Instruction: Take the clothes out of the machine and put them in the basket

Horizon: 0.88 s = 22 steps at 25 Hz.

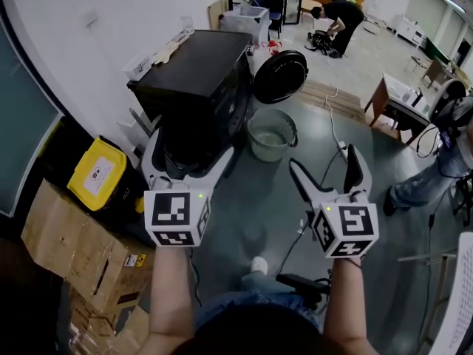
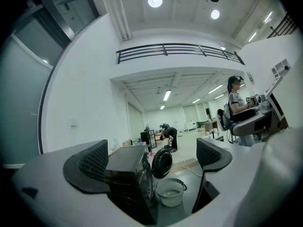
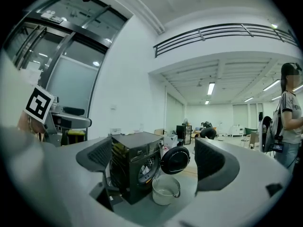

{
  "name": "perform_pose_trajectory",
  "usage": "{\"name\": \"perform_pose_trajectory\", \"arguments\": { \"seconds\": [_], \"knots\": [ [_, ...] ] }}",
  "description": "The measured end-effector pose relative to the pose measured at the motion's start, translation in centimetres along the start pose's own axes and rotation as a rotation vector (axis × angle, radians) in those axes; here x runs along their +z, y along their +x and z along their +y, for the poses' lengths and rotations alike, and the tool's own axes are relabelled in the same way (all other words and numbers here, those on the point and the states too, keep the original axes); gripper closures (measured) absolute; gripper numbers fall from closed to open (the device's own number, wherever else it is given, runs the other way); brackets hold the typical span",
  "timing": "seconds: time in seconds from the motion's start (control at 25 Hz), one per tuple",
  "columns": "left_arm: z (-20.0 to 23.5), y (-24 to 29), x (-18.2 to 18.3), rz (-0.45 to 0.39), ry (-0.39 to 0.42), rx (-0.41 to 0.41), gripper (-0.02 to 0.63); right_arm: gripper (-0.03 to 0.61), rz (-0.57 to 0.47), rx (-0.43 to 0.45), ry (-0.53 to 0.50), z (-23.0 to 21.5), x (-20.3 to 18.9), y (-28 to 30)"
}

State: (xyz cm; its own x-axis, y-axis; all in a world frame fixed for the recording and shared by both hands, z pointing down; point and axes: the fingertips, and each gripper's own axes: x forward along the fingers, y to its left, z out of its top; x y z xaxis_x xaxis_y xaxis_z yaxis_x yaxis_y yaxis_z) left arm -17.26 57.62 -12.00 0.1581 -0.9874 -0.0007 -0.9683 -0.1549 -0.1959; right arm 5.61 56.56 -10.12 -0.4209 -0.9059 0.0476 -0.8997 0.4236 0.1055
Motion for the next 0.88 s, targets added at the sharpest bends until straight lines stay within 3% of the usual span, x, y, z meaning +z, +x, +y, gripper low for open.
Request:
{"name": "perform_pose_trajectory", "arguments": {
  "seconds": [0.32, 0.88],
  "knots": [
    [-2.6, 5.7, -0.2, 0.034, 0.0, 0.015, 0.057, 0.051, 0.008, -0.004, 0.012, -6.0, -0.7, 3.7],
    [-2.8, 12.4, -1.2, 0.043, -0.002, -0.015, 0.057, 0.051, 0.048, -0.046, 0.03, -9.6, -3.1, 7.4]
  ]
}}
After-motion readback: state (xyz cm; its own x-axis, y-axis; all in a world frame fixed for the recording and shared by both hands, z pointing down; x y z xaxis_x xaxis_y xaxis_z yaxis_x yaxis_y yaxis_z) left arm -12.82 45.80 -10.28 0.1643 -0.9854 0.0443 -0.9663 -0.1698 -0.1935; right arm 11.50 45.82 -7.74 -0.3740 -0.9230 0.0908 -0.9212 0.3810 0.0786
